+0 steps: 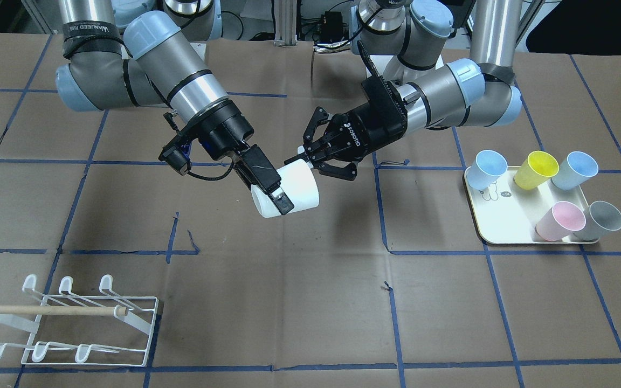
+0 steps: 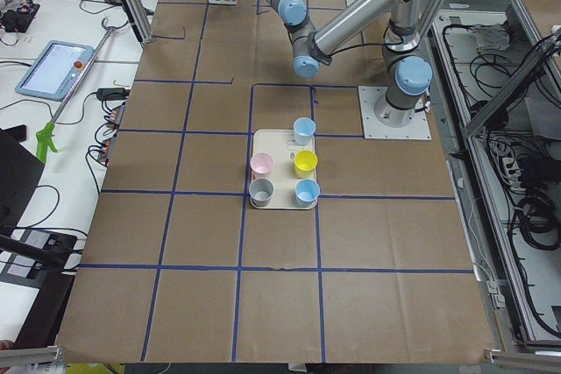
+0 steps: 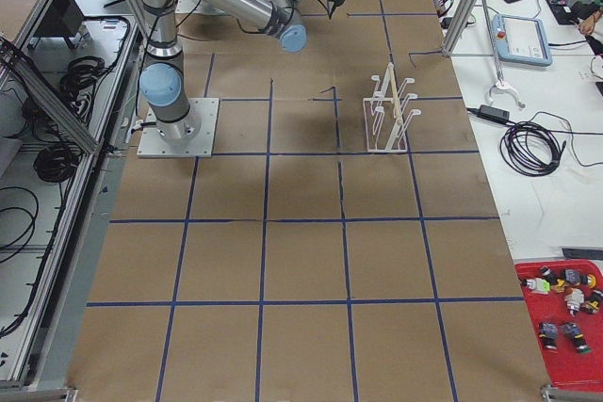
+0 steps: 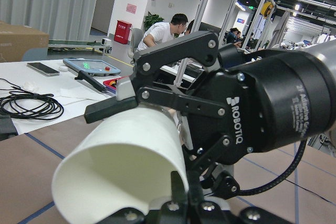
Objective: Transfer IKEA cup to right arm and place on rack
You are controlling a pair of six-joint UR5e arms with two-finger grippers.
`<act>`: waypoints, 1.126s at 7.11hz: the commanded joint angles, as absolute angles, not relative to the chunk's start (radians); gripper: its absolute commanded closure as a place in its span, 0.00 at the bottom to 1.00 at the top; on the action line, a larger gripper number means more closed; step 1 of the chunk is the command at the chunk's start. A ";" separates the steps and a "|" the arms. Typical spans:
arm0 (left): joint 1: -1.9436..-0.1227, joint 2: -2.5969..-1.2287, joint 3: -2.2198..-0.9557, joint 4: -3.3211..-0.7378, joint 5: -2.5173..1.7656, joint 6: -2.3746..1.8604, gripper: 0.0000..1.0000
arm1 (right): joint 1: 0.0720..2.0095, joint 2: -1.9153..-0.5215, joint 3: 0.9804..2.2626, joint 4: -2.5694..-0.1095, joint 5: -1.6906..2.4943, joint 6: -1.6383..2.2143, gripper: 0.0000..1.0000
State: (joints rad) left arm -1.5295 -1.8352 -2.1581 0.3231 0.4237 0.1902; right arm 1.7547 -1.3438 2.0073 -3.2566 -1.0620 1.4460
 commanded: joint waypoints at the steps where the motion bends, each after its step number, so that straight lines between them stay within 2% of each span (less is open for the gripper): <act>1: -1.529 -1.836 -2.155 0.325 0.458 0.190 0.67 | 1.755 -1.342 2.008 -3.255 -1.058 1.445 0.58; 4: -1.529 -1.824 -2.155 0.325 0.466 0.169 0.33 | 1.755 -1.342 2.006 -3.255 -1.058 1.447 0.61; 5: -1.529 -1.827 -2.154 0.324 0.465 0.157 0.17 | 1.755 -1.342 2.006 -3.255 -1.058 1.447 0.62; 6: -1.522 -1.810 -2.154 0.322 0.463 0.144 0.07 | 1.755 -1.341 2.006 -3.255 -1.058 1.445 0.66; 8: -1.426 -1.792 -2.164 0.321 0.421 0.137 0.02 | 1.755 -1.339 2.003 -3.254 -1.058 1.430 0.70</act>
